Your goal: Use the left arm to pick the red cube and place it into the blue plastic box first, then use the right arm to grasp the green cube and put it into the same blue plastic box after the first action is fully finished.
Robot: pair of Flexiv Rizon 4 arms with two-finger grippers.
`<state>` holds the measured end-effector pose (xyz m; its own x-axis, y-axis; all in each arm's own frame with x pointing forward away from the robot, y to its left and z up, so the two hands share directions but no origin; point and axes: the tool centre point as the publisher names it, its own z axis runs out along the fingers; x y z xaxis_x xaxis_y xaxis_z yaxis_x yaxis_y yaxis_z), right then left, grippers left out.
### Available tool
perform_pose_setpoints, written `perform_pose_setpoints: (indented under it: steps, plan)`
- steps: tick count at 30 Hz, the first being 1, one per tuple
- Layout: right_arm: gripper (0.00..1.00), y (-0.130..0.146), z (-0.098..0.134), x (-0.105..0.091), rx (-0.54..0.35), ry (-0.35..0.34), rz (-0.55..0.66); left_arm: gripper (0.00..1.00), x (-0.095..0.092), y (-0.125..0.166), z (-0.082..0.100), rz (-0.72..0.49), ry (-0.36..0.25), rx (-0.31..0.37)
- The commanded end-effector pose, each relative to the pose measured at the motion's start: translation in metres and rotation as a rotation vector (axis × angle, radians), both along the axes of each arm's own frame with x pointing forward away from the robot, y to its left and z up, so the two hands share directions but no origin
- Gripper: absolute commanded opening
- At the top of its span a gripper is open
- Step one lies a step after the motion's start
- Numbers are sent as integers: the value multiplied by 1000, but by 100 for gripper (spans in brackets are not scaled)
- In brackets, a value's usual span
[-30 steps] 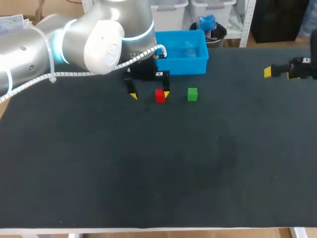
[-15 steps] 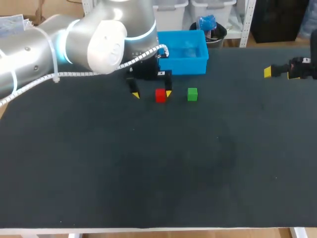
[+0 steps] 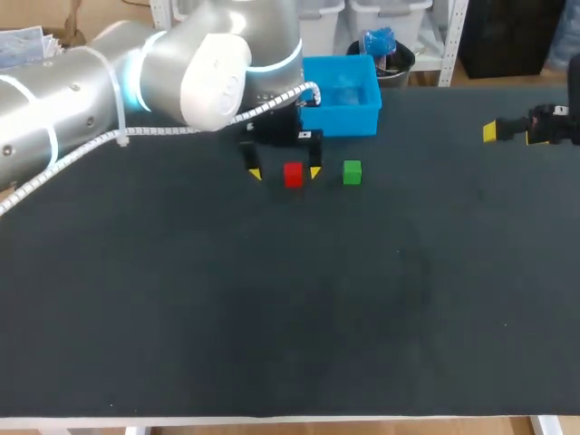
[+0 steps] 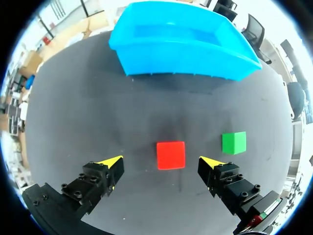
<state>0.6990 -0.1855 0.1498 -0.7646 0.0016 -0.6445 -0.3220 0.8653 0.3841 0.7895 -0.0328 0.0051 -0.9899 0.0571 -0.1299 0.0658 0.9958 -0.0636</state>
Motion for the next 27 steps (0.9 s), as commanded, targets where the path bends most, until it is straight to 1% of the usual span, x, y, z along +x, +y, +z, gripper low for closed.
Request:
perform_pose_setpoints:
  steps: [1,5,10,19,27]
  plan:
    - [100,0,0,0,-2,1,-1,100,9,-8,-1,2,16,24]
    - [100,0,0,0,-2,1,-1,100,11,-7,-2,9,20,38]
    - [100,0,0,0,-2,1,-1,100,10,-6,-4,20,29,37]
    - [100,0,0,0,-2,1,-1,100,8,-10,-14,32,37,39]
    - [100,0,0,0,-2,1,-1,100,8,-12,-19,49,38,58]
